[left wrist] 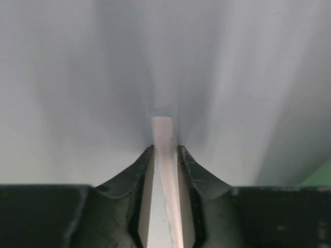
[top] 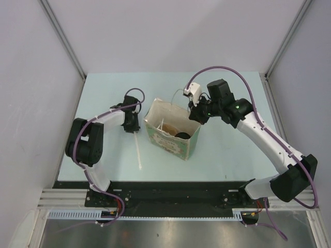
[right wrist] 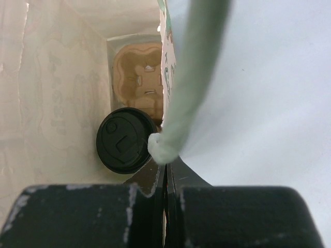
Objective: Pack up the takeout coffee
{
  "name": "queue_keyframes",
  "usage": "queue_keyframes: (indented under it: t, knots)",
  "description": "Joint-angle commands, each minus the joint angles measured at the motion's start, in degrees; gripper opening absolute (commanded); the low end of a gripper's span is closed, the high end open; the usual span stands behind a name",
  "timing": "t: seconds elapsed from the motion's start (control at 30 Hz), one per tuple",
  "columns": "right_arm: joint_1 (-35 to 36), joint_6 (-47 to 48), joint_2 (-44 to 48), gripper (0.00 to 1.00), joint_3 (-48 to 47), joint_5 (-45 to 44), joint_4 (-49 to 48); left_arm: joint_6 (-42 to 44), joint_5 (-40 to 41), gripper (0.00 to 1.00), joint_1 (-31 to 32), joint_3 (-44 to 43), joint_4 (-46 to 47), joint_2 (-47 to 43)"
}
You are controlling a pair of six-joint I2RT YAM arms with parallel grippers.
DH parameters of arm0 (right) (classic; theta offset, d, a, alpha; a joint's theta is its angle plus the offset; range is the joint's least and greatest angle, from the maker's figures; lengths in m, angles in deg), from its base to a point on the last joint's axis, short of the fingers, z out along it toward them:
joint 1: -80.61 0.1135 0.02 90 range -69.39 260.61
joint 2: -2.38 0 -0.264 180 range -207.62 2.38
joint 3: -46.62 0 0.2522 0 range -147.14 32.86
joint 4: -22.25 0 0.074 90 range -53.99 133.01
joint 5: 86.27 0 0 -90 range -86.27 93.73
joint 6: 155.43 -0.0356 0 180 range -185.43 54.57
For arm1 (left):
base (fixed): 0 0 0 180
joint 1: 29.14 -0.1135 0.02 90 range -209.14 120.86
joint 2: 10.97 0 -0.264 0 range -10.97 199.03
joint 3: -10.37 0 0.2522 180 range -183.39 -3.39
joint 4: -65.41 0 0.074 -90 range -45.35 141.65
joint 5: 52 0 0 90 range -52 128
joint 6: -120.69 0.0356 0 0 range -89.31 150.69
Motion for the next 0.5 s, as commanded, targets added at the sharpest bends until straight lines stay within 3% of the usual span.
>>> queue_keyframes:
  t: [0.0,0.07,0.17,0.33,0.47]
  knots:
    - [-0.3,0.4,2.5,0.0,0.4,1.3,-0.2,1.2,2.7,0.23,0.1,-0.4,-2.7,3.5]
    - [-0.3,0.6,2.4,0.0,0.5,1.4,-0.2,2.0,2.5,0.08,-0.3,-1.2,-3.5,2.6]
    - [-0.3,1.6,2.5,0.0,0.4,2.2,0.2,3.8,0.7,0.02,-1.9,-2.4,-2.8,-3.4]
    - [-0.2,2.7,2.6,0.0,0.4,2.6,0.6,8.3,-6.7,0.0,-4.8,-12.4,0.0,-16.9]
    - [0.1,2.3,3.4,0.0,0.4,3.5,1.1,12.1,-12.9,0.0,-4.7,-18.7,12.1,-26.5]
